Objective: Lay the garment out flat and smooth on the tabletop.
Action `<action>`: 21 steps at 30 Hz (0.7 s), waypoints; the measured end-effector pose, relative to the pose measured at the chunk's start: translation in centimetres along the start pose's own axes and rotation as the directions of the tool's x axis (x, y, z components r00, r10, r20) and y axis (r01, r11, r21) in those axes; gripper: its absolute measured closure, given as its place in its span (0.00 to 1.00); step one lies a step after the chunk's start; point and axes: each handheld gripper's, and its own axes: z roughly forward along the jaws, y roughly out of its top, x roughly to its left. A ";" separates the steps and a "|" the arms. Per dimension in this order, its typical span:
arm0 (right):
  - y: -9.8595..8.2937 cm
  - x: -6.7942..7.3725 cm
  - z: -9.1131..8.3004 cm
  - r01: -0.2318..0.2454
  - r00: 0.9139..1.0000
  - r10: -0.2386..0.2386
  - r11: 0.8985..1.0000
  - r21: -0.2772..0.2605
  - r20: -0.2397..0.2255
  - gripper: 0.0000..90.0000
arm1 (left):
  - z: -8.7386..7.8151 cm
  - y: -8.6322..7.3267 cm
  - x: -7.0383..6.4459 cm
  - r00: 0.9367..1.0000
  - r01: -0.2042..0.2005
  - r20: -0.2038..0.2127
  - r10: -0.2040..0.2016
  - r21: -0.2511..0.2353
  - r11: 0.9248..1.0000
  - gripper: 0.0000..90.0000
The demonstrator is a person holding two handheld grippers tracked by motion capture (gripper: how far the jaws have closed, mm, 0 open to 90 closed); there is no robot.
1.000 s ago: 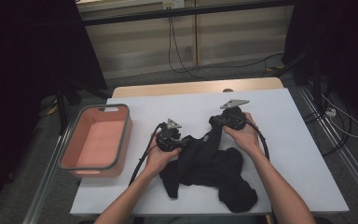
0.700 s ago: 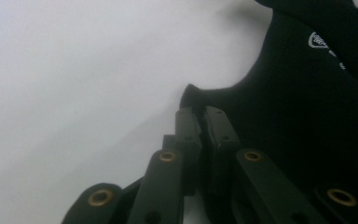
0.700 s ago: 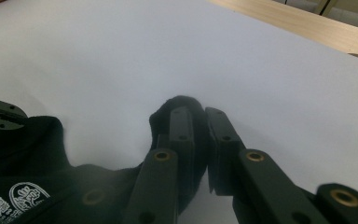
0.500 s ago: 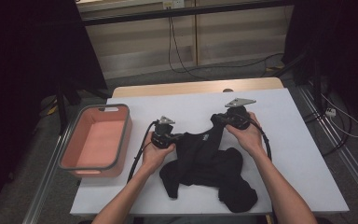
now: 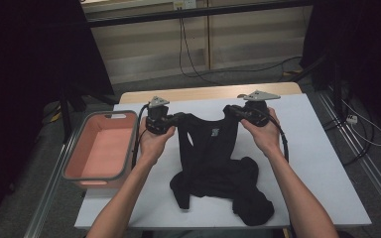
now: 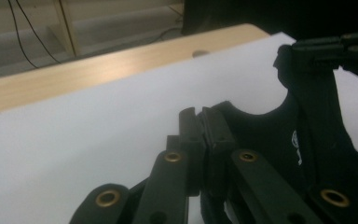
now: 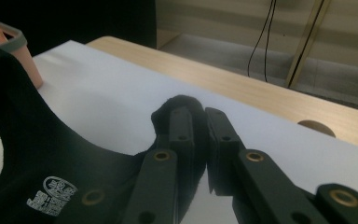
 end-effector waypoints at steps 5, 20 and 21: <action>2.1 -0.2 -0.6 0.004 1.000 -0.004 0.999 -0.046 -0.004 0.93 | -0.9 1.8 0.2 1.000 -0.008 -0.011 0.008 -0.042 0.999 0.98; 9.0 -0.4 -1.6 0.066 0.997 -0.061 0.986 -0.153 0.039 0.93 | -2.3 6.6 1.5 0.999 -0.024 -0.037 0.019 -0.139 0.990 0.98; 9.1 -0.4 -1.3 0.060 0.998 -0.054 0.987 -0.151 0.043 0.93 | -2.1 6.6 1.6 0.999 -0.023 -0.036 0.018 -0.135 0.991 0.98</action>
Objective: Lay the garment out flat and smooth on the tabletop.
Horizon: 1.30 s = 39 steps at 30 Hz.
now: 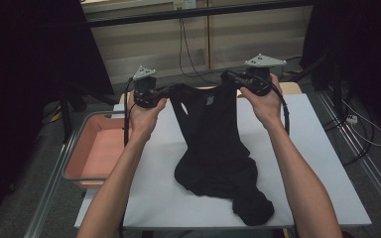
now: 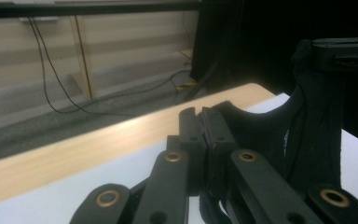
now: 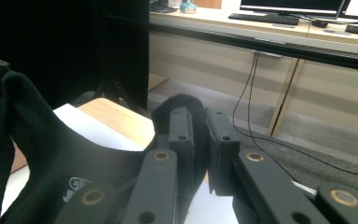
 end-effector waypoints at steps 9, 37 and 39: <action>-2.7 -0.6 2.4 -0.026 1.000 0.026 0.998 0.060 0.002 0.93 | 2.2 -1.3 1.5 0.999 0.020 -0.026 -0.019 0.052 0.998 0.98; -7.7 -0.3 -1.0 -0.070 0.996 0.076 0.988 0.141 -0.036 0.51 | 0.9 -7.7 -1.8 1.000 -0.024 0.002 0.024 0.138 0.990 0.42; -8.6 0.3 -2.5 -0.068 0.996 0.076 0.988 0.141 -0.054 0.56 | 0.3 -9.1 -2.7 0.999 -0.048 0.019 0.045 0.154 0.987 0.39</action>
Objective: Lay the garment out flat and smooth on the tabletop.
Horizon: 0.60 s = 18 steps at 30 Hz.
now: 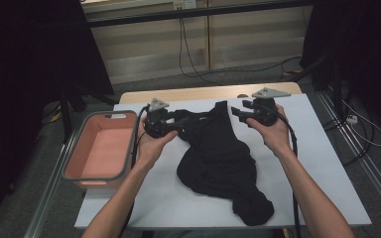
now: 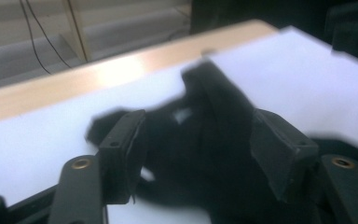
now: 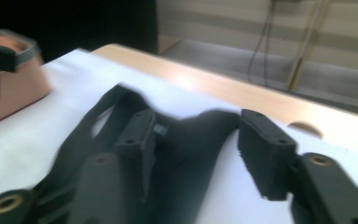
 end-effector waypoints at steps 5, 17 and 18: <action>-2.4 1.2 -2.4 0.035 0.999 -0.034 0.998 0.044 -0.032 0.65 | -0.8 -2.6 -1.6 0.999 -0.029 0.044 0.027 0.041 0.999 0.38; -6.7 3.3 -6.1 0.070 0.995 -0.060 0.990 0.123 -0.084 0.79 | -2.7 -7.5 -5.0 0.987 -0.121 0.121 0.103 0.154 0.981 0.44; -7.1 3.5 -6.3 0.081 0.994 -0.071 0.988 0.132 -0.083 0.78 | -2.7 -7.8 -5.2 0.986 -0.129 0.126 0.109 0.159 0.979 0.45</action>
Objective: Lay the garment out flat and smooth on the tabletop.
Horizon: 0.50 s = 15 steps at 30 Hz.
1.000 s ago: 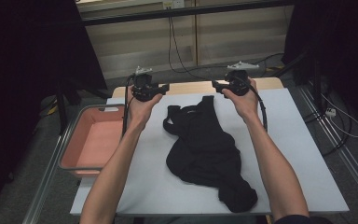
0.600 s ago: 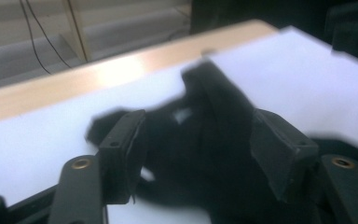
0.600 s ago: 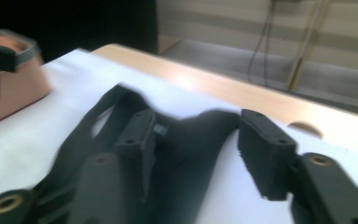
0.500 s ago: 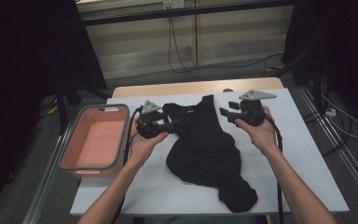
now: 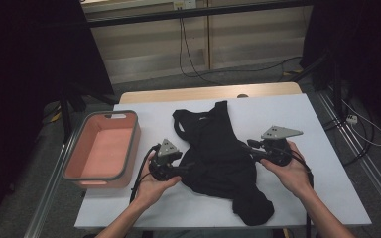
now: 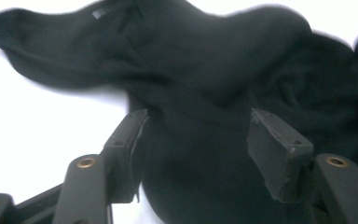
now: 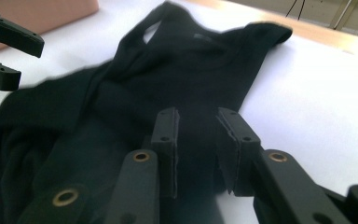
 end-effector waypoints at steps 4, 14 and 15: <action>-1.4 -0.1 0.1 -0.004 1.000 0.004 1.000 0.015 0.014 0.79 | 0.2 -0.7 -1.0 1.000 -0.015 0.023 0.015 0.009 1.000 0.53; -4.1 -1.2 1.0 -0.004 0.997 -0.005 0.994 0.108 0.082 0.84 | 2.0 -1.5 -2.3 0.994 -0.110 0.022 0.109 0.053 0.993 0.52; -4.0 -1.6 1.1 -0.016 0.995 0.005 0.994 0.111 0.102 0.85 | 2.2 -1.5 -2.4 0.993 -0.119 0.018 0.118 0.051 0.992 0.51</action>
